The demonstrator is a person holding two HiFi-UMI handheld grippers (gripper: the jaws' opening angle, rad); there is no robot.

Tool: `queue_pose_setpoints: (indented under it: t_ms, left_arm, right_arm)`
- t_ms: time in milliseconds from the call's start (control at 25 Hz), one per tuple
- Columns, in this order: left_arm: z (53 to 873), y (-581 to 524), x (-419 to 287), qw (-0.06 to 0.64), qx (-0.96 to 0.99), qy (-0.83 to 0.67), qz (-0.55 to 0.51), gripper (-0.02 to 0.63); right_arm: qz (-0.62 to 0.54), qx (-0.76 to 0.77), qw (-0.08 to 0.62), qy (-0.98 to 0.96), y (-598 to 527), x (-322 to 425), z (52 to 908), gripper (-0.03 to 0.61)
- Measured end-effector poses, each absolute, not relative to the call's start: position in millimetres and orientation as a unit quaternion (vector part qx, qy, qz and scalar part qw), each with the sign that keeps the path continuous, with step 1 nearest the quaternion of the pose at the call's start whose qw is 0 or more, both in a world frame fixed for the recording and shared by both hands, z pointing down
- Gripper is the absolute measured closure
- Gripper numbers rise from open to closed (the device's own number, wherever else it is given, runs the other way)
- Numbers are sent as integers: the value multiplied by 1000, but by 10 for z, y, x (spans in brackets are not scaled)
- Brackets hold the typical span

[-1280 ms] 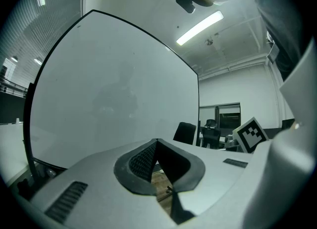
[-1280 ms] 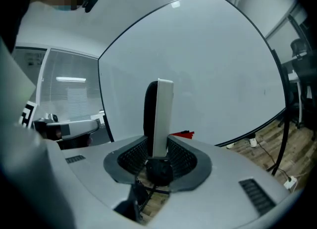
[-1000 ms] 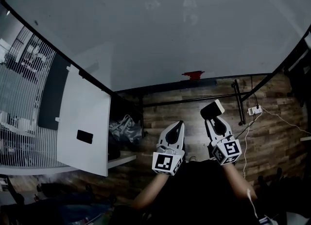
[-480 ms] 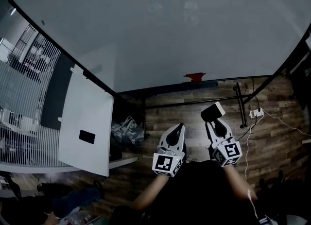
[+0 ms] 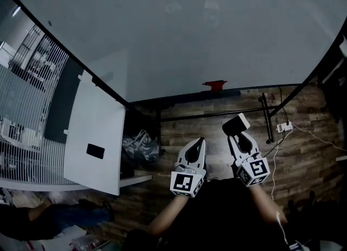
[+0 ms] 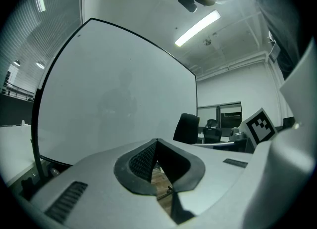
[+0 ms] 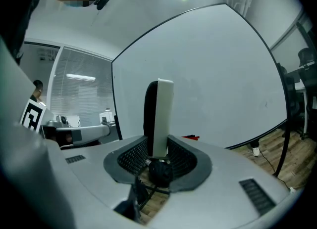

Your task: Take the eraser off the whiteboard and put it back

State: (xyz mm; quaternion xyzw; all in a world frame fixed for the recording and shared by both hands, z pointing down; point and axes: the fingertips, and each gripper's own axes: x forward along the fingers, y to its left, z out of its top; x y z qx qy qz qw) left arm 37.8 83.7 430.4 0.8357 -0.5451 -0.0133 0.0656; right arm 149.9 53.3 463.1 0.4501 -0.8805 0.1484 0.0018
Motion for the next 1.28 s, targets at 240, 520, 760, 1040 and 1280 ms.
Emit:
queue_pose_setpoints:
  t_ms: [240, 520, 760, 1040, 1280]
  left_arm:
    - [4278, 953, 390, 62, 825, -561, -18, 606]
    - [4218, 1109, 366, 58, 809, -585, -13, 606]
    - [4148, 1143, 297, 58, 797, -601, -14, 606]
    - [4136, 1027, 152, 61, 793, -606, -18, 606]
    - [4122, 899, -14, 56, 797, -601, -14, 606]
  right_arm:
    - [148, 436, 1, -888, 643, 1526, 4603, 446]
    - [156, 413, -8, -897, 752, 1522, 4544, 446]
    - [162, 383, -24, -909, 782, 1390, 4474, 446]
    - [158, 376, -14, -913, 690, 1203, 4450, 446]
    - [170, 382, -8, -908, 543, 1036, 4472, 446]
